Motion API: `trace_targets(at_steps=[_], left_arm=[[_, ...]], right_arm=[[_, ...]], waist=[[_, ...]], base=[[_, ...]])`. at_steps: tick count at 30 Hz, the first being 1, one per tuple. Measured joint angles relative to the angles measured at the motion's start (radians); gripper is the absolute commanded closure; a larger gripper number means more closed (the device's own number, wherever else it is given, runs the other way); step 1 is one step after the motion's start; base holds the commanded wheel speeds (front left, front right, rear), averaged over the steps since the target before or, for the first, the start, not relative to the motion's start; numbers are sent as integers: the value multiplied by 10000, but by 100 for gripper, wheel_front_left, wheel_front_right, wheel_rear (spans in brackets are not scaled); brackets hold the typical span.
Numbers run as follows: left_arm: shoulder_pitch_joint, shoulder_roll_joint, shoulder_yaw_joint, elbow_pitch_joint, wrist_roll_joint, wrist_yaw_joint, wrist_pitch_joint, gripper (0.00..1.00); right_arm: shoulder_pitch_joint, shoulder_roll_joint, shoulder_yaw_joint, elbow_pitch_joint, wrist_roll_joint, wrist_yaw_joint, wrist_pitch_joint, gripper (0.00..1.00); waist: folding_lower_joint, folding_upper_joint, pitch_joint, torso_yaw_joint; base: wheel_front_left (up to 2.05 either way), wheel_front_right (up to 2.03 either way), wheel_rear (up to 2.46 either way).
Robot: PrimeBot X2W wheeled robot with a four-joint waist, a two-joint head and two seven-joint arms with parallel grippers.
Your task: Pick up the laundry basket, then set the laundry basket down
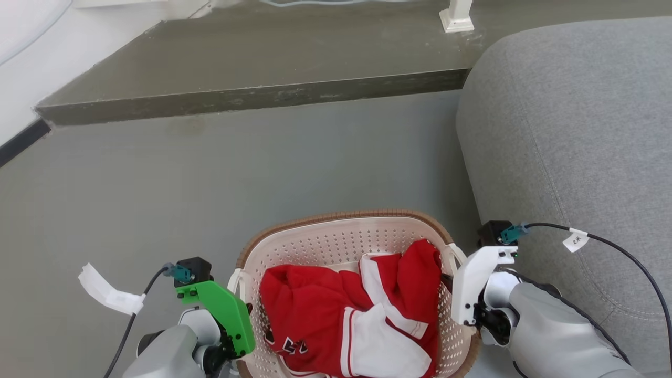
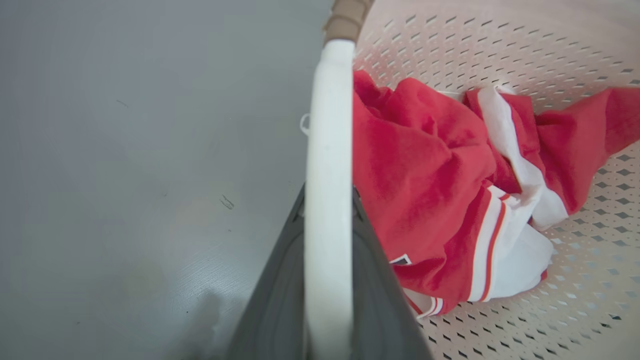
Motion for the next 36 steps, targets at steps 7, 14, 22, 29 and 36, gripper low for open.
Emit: trace_targets(at_steps=[7, 14, 22, 29, 36], left_arm=[[-1, -6, -82, 31, -42, 0, 4, 100], [-2, -8, -117, 58, -73, 0, 77, 100], [-9, -13, -159, 90, -100, 0, 75, 100], [-24, -13, -188, 98, -134, 0, 69, 100], [-51, -13, -267, 115, -148, 0, -10, 100]], right_arm=[[2, 0, 69, 10, 121, 0, 12, 100], [5, 0, 161, 15, 194, 0, 10, 100], [4, -2, 263, 15, 270, 0, -21, 100], [0, -8, 316, 19, 380, 0, -63, 100], [-7, -13, 383, 21, 443, 0, -153, 100]], waist=[[0, 0, -138, -39], [0, 0, -209, -56], [0, 0, -194, -56], [0, 0, -95, -44], [0, 0, -8, -36]], base=[[0, 0, 0], [0, 0, 0], [0, 0, 0], [0, 0, 0], [0, 0, 0]])
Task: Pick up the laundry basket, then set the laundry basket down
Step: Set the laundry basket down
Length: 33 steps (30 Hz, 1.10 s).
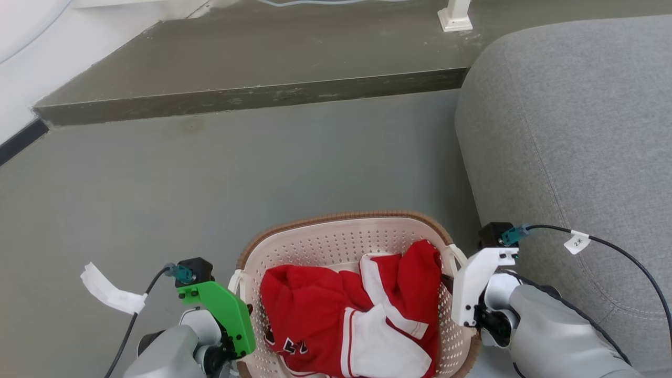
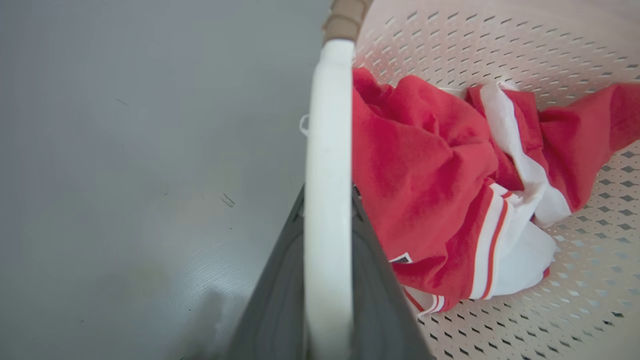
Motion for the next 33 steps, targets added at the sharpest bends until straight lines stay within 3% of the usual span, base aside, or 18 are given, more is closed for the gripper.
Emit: trace_targets(at_steps=[13, 33], left_arm=[[-718, 94, 38, 25, 6, 0, -437, 100], [-2057, 288, 165, -79, 184, -4, -1599, 100]], right_arm=[[-679, 2, 21, -19, 69, 0, -405, 100], [-1890, 2, -38, -123, 12, 0, -1837, 100]], waist=[[0, 0, 691, -3], [1, 0, 3204, 14]], base=[[0, 0, 0], [0, 0, 0]])
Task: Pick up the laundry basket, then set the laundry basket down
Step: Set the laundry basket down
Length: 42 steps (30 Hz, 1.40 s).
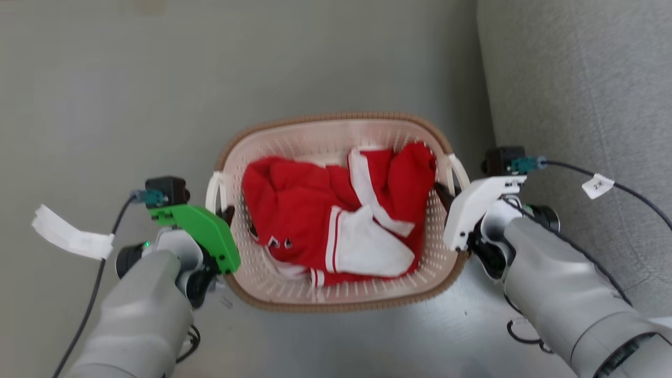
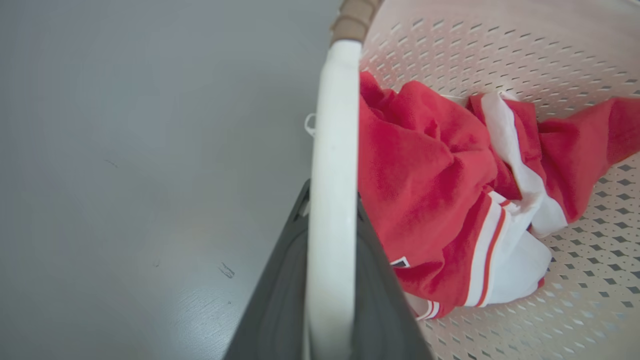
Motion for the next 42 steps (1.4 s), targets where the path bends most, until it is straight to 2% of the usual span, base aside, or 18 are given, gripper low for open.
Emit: trace_targets(at_steps=[25, 42], left_arm=[[-1969, 384, 176, -290, 349, -4, -1243, 100], [-2643, 422, 213, -75, 523, -6, -1755, 100]], right_arm=[[-1964, -19, -159, -180, -219, 2, -1379, 100], [-2454, -42, -67, -347, -188, 0, -1682, 100]], waist=[[1, 0, 3072, -15], [1, 0, 4682, 55]], base=[[0, 0, 0], [0, 0, 0]])
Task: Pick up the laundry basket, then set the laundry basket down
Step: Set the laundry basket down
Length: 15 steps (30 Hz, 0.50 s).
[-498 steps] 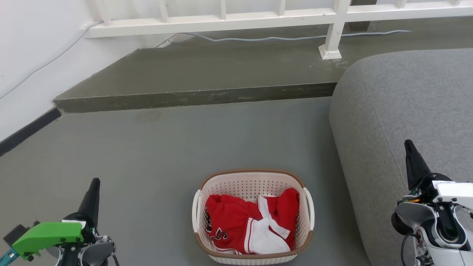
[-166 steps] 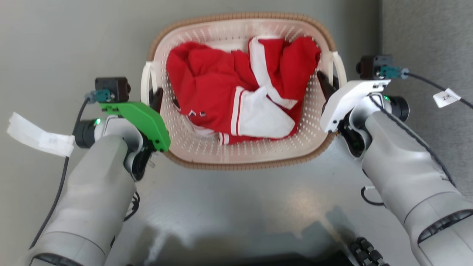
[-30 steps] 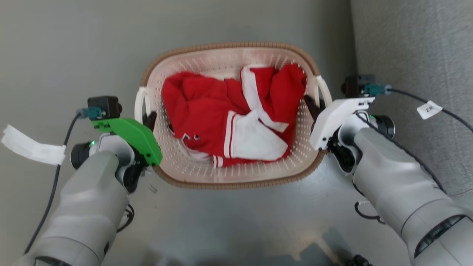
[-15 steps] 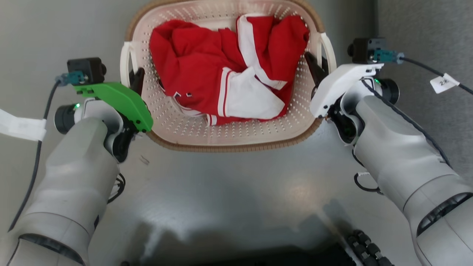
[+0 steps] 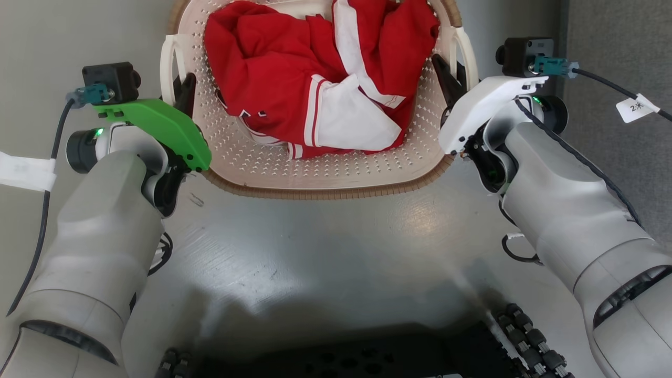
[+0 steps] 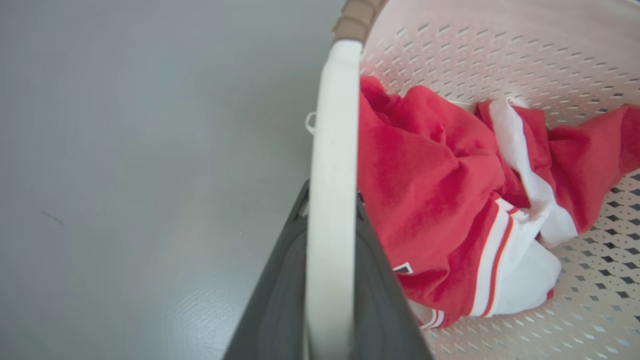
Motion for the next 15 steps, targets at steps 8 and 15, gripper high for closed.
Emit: trace_targets(at_steps=[8, 15], left_arm=[[-275, -29, 21, 63, 81, -4, -176, 100], [-311, -33, 15, 104, 119, -4, -268, 100]], right_arm=[[-269, -46, 31, -50, 81, 0, -94, 100], [-353, -50, 61, -44, 77, 0, -142, 100]], waist=[[0, 0, 359, 11], [-1, 0, 534, -7]], base=[[0, 0, 0], [0, 0, 0]])
